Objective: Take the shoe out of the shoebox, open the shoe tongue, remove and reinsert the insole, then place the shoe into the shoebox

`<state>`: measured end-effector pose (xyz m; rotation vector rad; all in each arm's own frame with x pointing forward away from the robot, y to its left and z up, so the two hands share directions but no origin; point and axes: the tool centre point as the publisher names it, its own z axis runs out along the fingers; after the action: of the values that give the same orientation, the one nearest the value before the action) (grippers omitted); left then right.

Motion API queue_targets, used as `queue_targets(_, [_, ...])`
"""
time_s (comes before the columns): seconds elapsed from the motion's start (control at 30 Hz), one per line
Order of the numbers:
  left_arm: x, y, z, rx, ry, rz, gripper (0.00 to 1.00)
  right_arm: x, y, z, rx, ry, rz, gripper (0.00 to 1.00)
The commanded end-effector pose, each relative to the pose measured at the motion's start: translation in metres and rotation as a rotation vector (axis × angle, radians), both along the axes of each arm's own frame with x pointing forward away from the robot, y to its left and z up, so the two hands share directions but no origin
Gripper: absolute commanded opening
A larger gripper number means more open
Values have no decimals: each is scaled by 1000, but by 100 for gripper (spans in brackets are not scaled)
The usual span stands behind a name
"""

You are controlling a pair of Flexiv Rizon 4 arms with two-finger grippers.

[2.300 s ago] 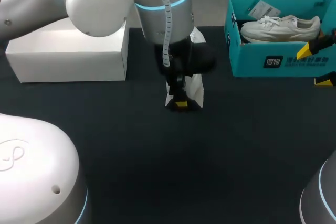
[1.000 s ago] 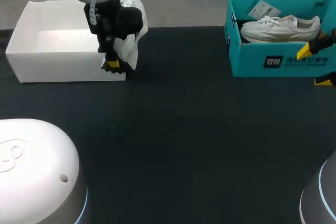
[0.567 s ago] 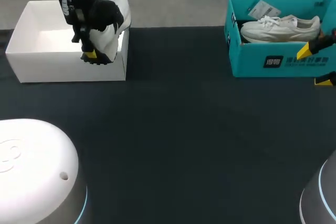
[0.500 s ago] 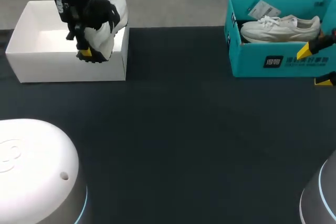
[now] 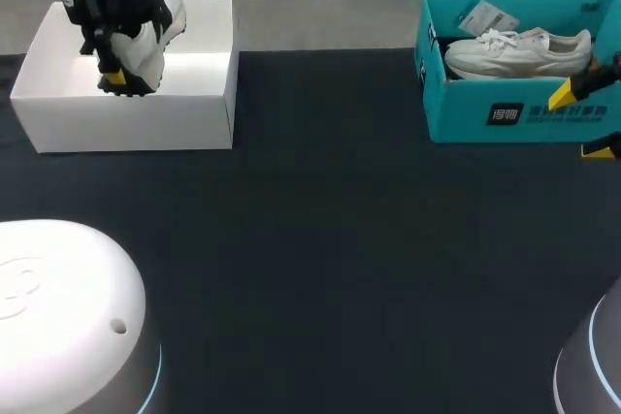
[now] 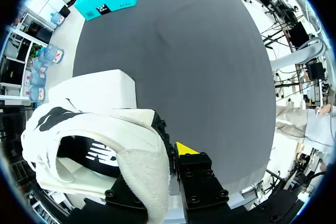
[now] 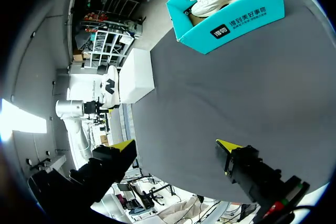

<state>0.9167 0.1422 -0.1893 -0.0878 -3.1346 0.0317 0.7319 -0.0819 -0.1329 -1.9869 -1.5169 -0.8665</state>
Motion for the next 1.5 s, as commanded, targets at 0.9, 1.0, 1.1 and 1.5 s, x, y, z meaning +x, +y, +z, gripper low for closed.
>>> queue_targets(0.9, [89,135,-21,-19,13,44,0,0,0,-1,-1,1,-1,100])
queue_targets(1.0, [96,139,-20,-21,23,44,0,0,0,-1,-1,1,-1,100])
queue_targets(1.1, [100,141,-23,-2,27,34,0,0,0,-1,-1,1,-1,100])
queue_targets(1.5, [101,143,-25,11,20,54,0,0,0,-1,-1,1,-1,100])
